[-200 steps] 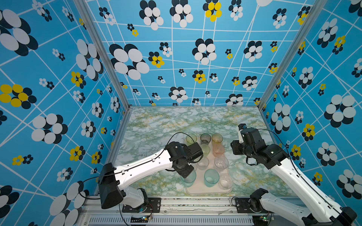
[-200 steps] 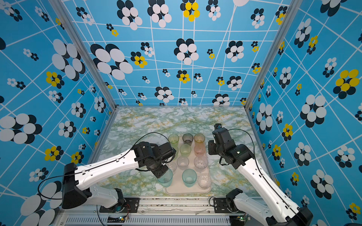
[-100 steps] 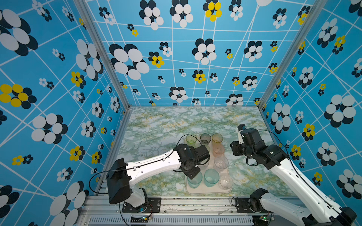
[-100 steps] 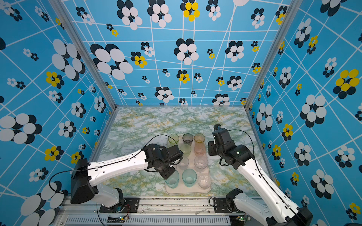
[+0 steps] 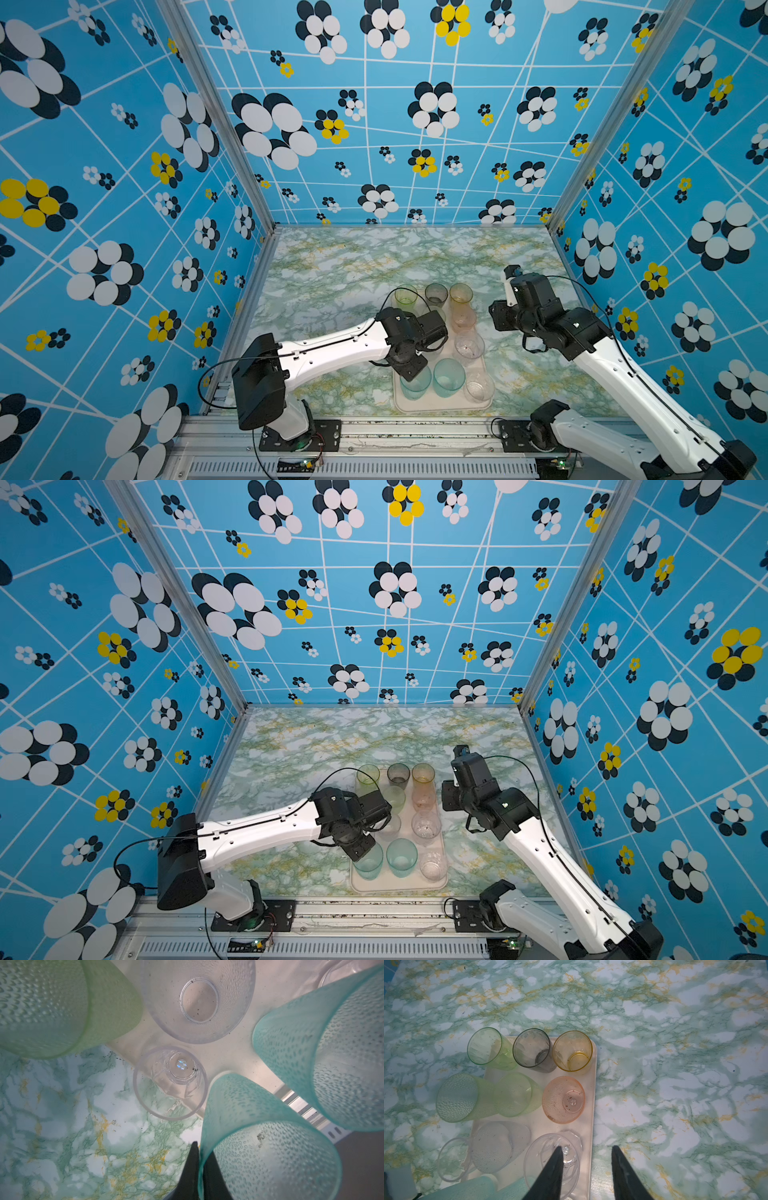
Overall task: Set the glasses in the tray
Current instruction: 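Grasp the teal glass with the left gripper and carry it onto the tray, then lower the teal glass onto the tray's near end and open the left gripper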
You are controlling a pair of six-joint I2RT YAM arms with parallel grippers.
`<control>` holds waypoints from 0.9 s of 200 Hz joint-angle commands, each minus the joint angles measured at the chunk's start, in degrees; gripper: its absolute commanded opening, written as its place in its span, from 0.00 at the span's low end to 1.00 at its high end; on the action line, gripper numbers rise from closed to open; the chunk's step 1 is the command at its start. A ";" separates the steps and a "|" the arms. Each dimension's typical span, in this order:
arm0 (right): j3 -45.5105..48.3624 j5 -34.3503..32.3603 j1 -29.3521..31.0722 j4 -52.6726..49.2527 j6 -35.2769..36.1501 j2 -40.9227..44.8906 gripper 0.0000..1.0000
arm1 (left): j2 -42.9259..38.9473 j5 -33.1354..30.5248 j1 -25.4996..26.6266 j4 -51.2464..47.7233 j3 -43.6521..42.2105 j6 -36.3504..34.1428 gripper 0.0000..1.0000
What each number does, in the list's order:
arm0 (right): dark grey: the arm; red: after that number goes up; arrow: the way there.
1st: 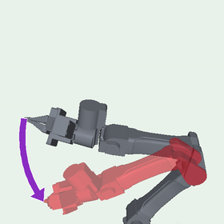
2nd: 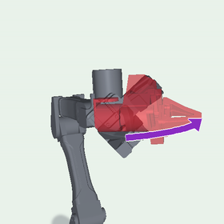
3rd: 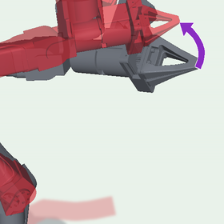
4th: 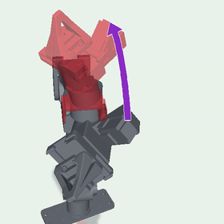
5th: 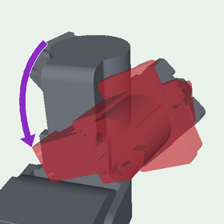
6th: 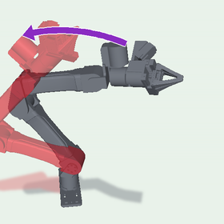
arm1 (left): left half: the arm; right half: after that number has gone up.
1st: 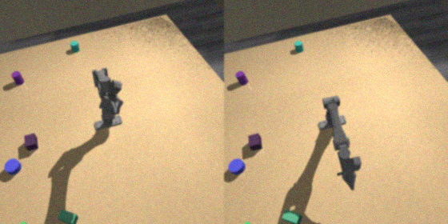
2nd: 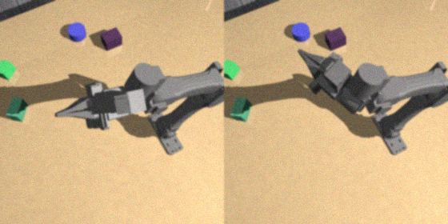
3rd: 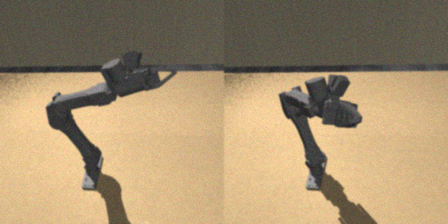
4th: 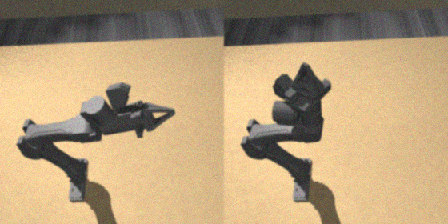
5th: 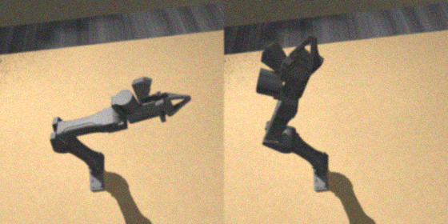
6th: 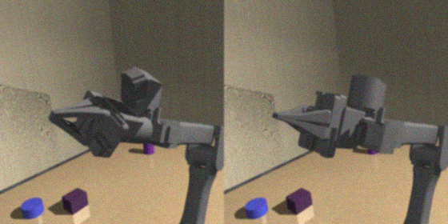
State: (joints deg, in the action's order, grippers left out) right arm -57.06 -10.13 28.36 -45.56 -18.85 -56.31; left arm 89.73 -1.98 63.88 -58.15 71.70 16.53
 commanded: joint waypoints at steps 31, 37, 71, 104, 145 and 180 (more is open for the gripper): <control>0.72 0.37 -0.43 0.47 0.31 0.68 0.41 | 1.59 -1.53 0.41 0.89 -1.08 0.70 0.10; 0.55 0.45 -0.41 0.49 0.31 0.59 0.41 | 1.58 -1.61 0.37 1.00 -1.04 0.77 0.10; 0.47 0.77 -0.49 0.56 0.22 0.59 0.41 | 1.36 -1.80 0.37 1.15 -1.46 0.96 0.15; 0.57 0.94 -0.50 0.64 0.21 0.42 0.41 | 0.73 -2.39 0.35 0.91 -1.33 1.02 0.21; 0.20 1.07 -0.50 0.65 0.13 0.42 0.41 | -0.33 -2.94 0.37 0.85 -1.13 1.04 0.27; 0.28 1.08 -0.50 0.65 0.14 0.41 0.41 | -1.43 -3.12 0.37 1.14 -1.11 0.95 0.31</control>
State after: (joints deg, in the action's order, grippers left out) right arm -56.90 -9.67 28.29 -45.56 -18.85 -56.31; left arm 90.41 -3.95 63.88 -56.73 70.81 17.15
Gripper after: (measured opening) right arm 0.411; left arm 0.297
